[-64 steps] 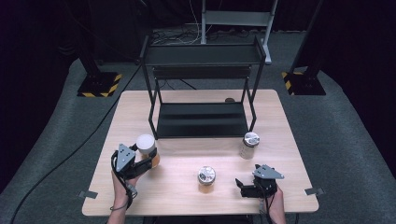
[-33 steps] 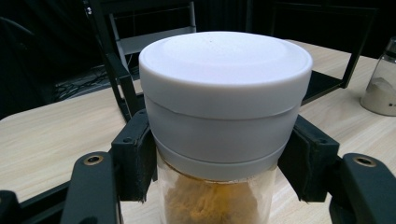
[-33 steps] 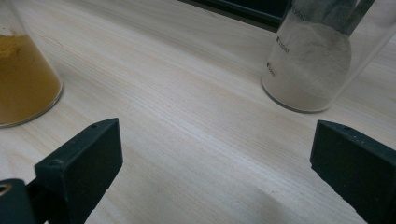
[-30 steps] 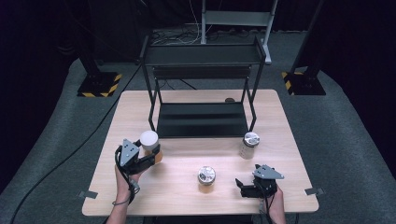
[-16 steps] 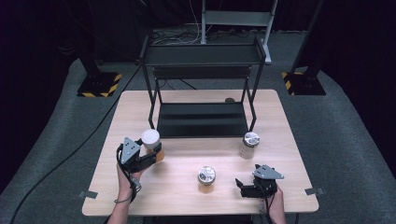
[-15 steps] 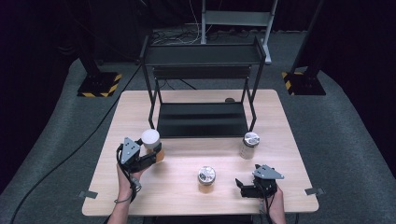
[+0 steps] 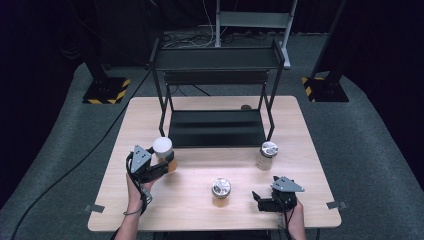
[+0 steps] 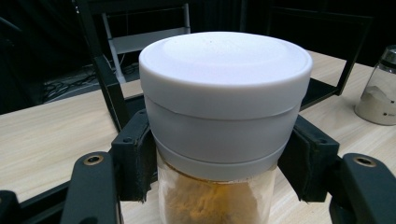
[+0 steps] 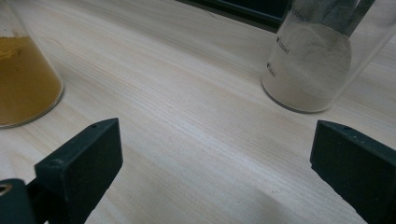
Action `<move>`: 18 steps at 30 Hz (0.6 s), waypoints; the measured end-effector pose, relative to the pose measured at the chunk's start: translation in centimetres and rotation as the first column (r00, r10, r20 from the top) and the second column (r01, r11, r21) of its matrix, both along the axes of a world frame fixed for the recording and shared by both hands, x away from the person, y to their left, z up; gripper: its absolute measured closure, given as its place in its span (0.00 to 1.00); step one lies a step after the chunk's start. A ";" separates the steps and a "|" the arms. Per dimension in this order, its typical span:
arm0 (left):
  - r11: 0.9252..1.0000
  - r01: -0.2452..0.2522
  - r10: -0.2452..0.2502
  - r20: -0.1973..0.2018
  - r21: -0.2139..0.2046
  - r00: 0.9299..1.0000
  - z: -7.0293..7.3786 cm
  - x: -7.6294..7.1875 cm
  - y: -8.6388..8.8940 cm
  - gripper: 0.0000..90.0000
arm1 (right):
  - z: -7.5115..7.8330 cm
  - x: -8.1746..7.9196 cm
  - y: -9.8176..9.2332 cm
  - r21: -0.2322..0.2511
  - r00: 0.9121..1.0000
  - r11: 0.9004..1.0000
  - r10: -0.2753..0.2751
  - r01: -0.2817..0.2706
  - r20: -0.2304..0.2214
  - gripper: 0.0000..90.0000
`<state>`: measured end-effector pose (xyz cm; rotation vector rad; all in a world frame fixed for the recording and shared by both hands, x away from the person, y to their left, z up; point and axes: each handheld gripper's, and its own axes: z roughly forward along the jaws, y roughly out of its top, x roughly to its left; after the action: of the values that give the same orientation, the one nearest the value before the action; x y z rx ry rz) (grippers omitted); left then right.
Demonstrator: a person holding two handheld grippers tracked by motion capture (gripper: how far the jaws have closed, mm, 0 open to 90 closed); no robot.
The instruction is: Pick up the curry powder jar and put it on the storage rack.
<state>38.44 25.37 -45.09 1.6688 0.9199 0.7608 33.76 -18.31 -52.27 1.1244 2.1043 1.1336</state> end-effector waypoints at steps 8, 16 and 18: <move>1.000 0.012 -0.012 0.001 0.015 1.000 0.3 0.5 -0.3 0.39 | 0.0 0.0 0.0 0.003 1.000 1.000 -0.003 0.003 -0.002 0.02; 1.000 0.017 -0.017 -0.002 0.009 1.000 0.5 0.9 -0.3 0.39 | 0.0 0.0 0.0 0.002 1.000 1.000 -0.004 0.004 -0.002 0.02; 1.000 0.016 -0.016 -0.001 0.011 1.000 0.6 1.0 -0.3 0.39 | 0.0 0.0 0.0 0.002 1.000 1.000 -0.005 0.005 -0.001 0.02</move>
<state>39.43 25.04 -44.54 1.6843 0.9033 0.7552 33.78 -18.33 -52.27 1.1311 2.1004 1.1330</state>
